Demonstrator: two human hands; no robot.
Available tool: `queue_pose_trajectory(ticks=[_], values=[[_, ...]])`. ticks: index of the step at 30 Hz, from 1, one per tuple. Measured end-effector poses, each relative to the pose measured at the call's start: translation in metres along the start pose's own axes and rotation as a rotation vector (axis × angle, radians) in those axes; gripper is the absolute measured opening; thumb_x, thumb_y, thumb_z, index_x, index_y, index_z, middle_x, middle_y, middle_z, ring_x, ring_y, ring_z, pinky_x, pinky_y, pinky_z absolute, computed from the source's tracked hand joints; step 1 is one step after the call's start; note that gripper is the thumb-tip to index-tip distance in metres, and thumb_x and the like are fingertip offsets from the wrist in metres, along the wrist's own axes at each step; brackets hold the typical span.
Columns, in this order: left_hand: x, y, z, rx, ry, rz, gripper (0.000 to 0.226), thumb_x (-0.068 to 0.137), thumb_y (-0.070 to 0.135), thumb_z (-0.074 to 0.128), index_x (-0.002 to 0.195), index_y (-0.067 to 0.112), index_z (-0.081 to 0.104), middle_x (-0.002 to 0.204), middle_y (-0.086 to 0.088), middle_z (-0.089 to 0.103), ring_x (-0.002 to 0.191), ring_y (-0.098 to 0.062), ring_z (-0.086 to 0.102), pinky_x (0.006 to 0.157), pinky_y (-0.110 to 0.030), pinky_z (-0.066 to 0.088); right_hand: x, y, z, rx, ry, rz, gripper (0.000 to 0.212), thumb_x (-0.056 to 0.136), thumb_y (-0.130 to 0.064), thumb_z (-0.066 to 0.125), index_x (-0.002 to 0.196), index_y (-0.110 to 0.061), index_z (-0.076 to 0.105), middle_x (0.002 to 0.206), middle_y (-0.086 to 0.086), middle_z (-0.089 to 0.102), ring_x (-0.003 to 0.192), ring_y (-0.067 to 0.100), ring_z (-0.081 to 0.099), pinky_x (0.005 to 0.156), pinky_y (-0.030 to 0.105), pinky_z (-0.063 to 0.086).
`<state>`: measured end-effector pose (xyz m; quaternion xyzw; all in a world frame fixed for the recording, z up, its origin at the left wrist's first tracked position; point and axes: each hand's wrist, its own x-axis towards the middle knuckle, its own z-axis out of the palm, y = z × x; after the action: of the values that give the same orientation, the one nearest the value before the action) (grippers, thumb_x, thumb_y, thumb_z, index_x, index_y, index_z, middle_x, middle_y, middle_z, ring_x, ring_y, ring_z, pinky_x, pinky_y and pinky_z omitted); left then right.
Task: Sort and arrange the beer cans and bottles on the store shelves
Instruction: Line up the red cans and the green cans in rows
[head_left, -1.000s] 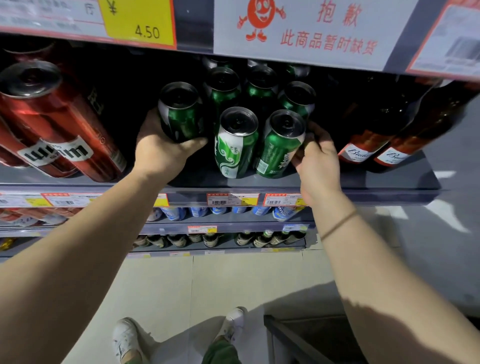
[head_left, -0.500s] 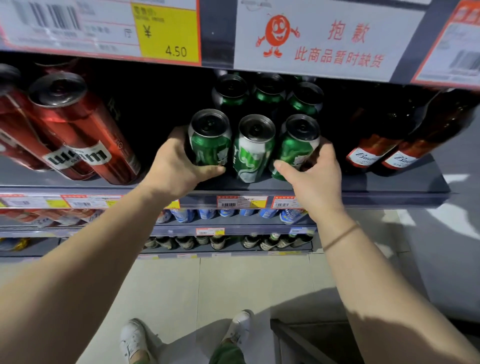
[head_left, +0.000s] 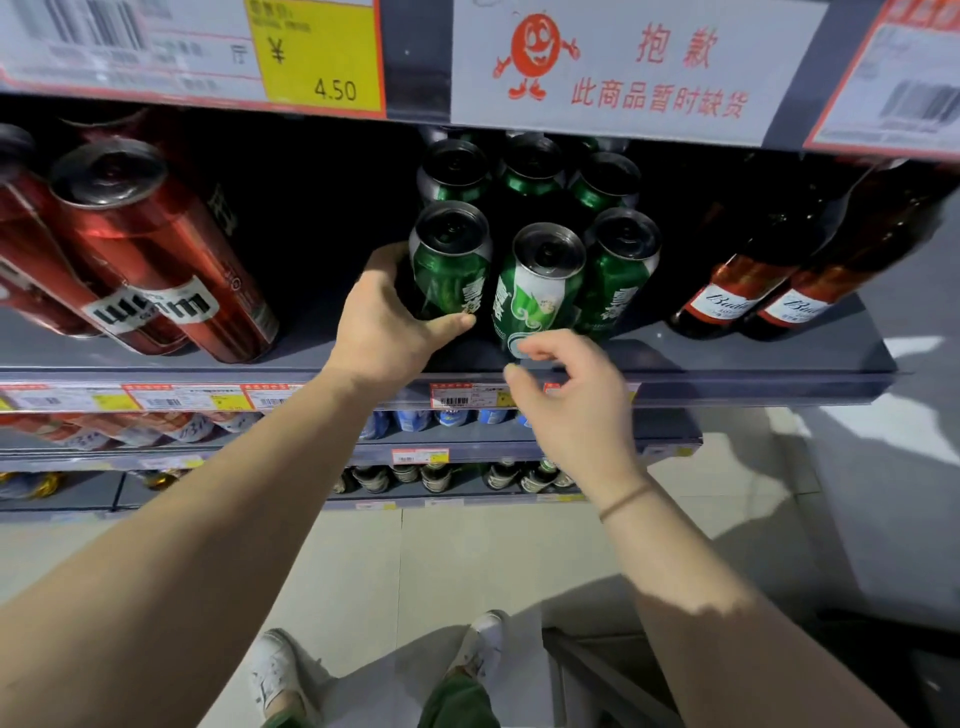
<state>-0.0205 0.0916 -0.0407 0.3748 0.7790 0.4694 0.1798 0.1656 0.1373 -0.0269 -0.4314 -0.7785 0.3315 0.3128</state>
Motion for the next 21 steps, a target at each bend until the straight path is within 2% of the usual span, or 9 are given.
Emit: queue_pose_trajectory(ticks=[1, 4, 8, 11, 13, 14, 16, 18, 21], values=[[0.0, 0.0, -0.001, 0.034, -0.013, -0.004, 0.069, 0.062, 0.034, 0.09, 0.119, 0.02, 0.055, 0.092, 0.024, 0.058, 0.084, 0.01, 0.057, 0.07, 0.0, 0.039, 0.0, 0.001, 0.003, -0.042, -0.054, -0.01, 0.018, 0.081, -0.021, 0.07, 0.098, -0.023, 0.068, 0.093, -0.018, 0.061, 0.089, 0.001, 0.057, 0.077, 0.03, 0.052], [0.002, -0.003, -0.002, 0.134, -0.036, -0.002, 0.076, 0.06, 0.036, 0.09, 0.123, 0.014, 0.055, 0.101, 0.011, 0.059, 0.091, -0.004, 0.053, 0.071, -0.012, 0.038, 0.011, 0.002, 0.004, -0.073, -0.033, 0.004, 0.023, 0.082, -0.02, 0.067, 0.105, -0.024, 0.067, 0.099, -0.016, 0.057, 0.089, -0.002, 0.05, 0.079, 0.028, 0.049], [0.002, -0.007, -0.001, 0.126, -0.04, -0.024, 0.075, 0.061, 0.036, 0.09, 0.123, 0.013, 0.054, 0.113, 0.0, 0.065, 0.099, -0.012, 0.058, 0.079, -0.021, 0.041, 0.017, 0.002, 0.004, -0.051, -0.059, 0.032, 0.034, 0.086, -0.016, 0.063, 0.119, -0.023, 0.061, 0.118, -0.013, 0.053, 0.108, 0.003, 0.05, 0.091, 0.02, 0.041], [0.005, -0.008, -0.004, 0.116, -0.089, -0.02, 0.073, 0.066, 0.033, 0.088, 0.126, 0.012, 0.054, 0.117, -0.002, 0.065, 0.107, -0.017, 0.06, 0.083, -0.02, 0.04, 0.015, 0.001, -0.001, -0.02, 0.187, 0.092, 0.027, 0.081, -0.017, 0.069, 0.104, -0.022, 0.058, 0.107, -0.007, 0.055, 0.096, 0.006, 0.053, 0.083, 0.018, 0.041], [0.007, -0.005, -0.005, 0.122, -0.109, -0.026, 0.073, 0.065, 0.035, 0.088, 0.126, 0.014, 0.054, 0.115, 0.0, 0.065, 0.108, -0.016, 0.058, 0.084, -0.019, 0.039, 0.025, 0.005, -0.01, 0.027, 0.366, 0.199, 0.039, 0.075, -0.019, 0.075, 0.106, -0.02, 0.052, 0.106, -0.003, 0.052, 0.091, 0.008, 0.052, 0.081, 0.023, 0.043], [0.009, -0.003, -0.004, 0.126, -0.111, -0.033, 0.076, 0.063, 0.038, 0.089, 0.126, 0.014, 0.054, 0.114, 0.001, 0.064, 0.107, -0.016, 0.058, 0.085, -0.02, 0.04, 0.031, 0.008, -0.015, 0.025, 0.375, 0.256, 0.049, 0.073, -0.022, 0.077, 0.113, -0.017, 0.05, 0.109, -0.002, 0.051, 0.093, 0.011, 0.052, 0.082, 0.024, 0.044], [0.009, 0.001, 0.0, 0.105, -0.099, -0.043, 0.079, 0.058, 0.039, 0.091, 0.123, 0.013, 0.053, 0.109, 0.001, 0.063, 0.104, -0.016, 0.058, 0.086, -0.023, 0.044, 0.043, 0.016, -0.021, -0.031, 0.256, 0.34, 0.065, 0.071, -0.027, 0.079, 0.125, -0.013, 0.043, 0.119, 0.001, 0.052, 0.101, 0.016, 0.053, 0.083, 0.029, 0.044], [0.009, 0.003, 0.002, 0.081, -0.075, -0.044, 0.08, 0.059, 0.037, 0.091, 0.123, 0.011, 0.051, 0.107, 0.001, 0.062, 0.1, -0.014, 0.058, 0.085, -0.024, 0.045, 0.052, 0.023, -0.021, -0.076, 0.133, 0.357, 0.061, 0.072, -0.031, 0.079, 0.117, -0.011, 0.044, 0.116, 0.004, 0.058, 0.102, 0.023, 0.056, 0.077, 0.03, 0.044], [0.008, 0.002, 0.001, 0.081, -0.071, -0.043, 0.08, 0.062, 0.034, 0.09, 0.128, 0.012, 0.049, 0.104, 0.006, 0.059, 0.097, -0.009, 0.054, 0.083, -0.019, 0.041, 0.055, 0.03, -0.019, -0.11, 0.115, 0.346, 0.055, 0.073, -0.036, 0.078, 0.107, -0.01, 0.044, 0.109, 0.004, 0.059, 0.098, 0.025, 0.056, 0.071, 0.029, 0.039]])
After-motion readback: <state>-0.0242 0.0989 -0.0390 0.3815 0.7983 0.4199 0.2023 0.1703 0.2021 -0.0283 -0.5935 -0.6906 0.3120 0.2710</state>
